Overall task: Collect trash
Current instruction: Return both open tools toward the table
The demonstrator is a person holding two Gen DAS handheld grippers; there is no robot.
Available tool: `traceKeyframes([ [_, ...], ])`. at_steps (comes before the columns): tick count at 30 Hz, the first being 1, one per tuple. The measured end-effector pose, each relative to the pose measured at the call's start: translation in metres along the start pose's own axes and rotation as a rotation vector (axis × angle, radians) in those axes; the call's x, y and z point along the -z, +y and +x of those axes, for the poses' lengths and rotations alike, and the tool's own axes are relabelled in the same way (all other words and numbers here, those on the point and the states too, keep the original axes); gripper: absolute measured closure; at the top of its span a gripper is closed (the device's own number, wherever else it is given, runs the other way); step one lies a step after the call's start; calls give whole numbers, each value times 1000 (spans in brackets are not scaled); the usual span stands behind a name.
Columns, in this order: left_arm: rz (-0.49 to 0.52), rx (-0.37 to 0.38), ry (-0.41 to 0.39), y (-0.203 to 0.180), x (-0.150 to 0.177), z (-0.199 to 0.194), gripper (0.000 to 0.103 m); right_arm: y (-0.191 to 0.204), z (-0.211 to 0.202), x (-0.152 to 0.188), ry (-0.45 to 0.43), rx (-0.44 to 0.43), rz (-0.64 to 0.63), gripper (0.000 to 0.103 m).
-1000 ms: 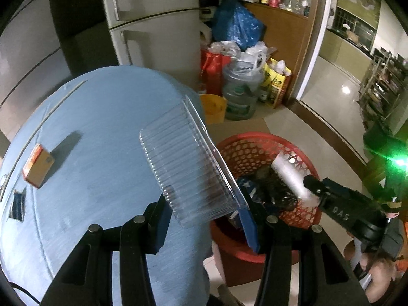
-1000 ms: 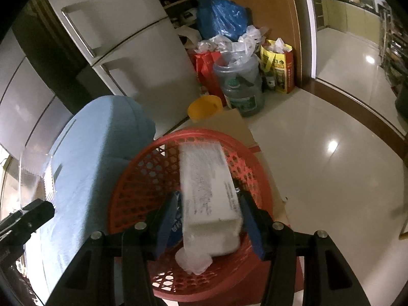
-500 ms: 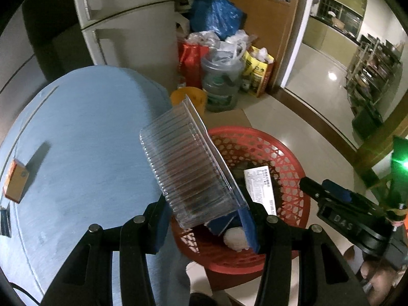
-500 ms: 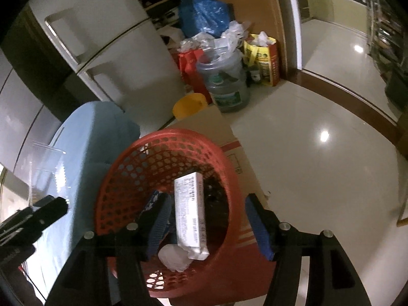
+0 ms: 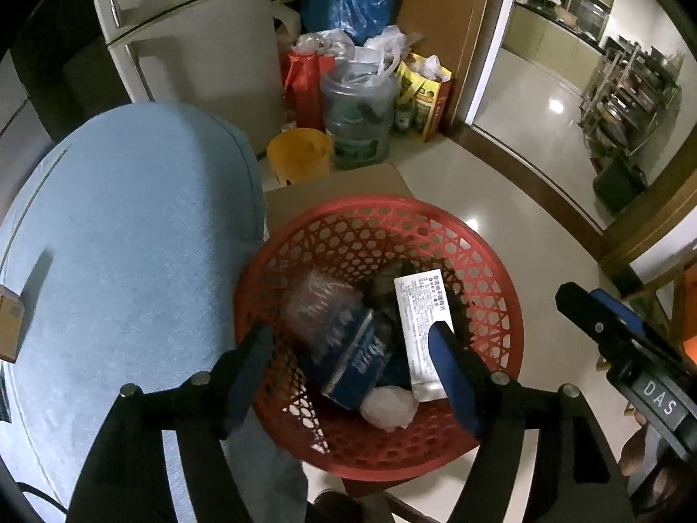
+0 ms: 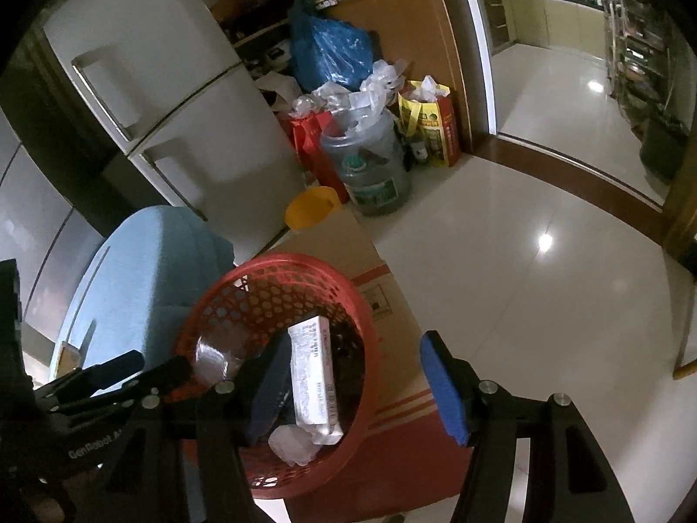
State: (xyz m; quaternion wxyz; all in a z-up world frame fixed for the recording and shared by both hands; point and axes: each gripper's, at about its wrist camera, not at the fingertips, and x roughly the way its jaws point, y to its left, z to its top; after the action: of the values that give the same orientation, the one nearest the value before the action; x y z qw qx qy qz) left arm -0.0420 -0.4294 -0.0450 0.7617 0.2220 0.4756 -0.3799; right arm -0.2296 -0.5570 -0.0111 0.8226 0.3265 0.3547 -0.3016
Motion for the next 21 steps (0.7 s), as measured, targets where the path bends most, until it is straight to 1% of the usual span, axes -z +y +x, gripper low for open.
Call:
traceKeyframes([
  [9, -81, -51, -66, 37, 12, -35, 27, 35, -10, 9, -13, -38, -66, 37],
  [16, -159, -98, -119, 75, 33, -65, 27, 74, -17, 20, -20, -77, -140, 35],
  [21, -220, -138, -155, 105, 54, -88, 27, 107, -22, 32, -18, -110, -204, 34],
])
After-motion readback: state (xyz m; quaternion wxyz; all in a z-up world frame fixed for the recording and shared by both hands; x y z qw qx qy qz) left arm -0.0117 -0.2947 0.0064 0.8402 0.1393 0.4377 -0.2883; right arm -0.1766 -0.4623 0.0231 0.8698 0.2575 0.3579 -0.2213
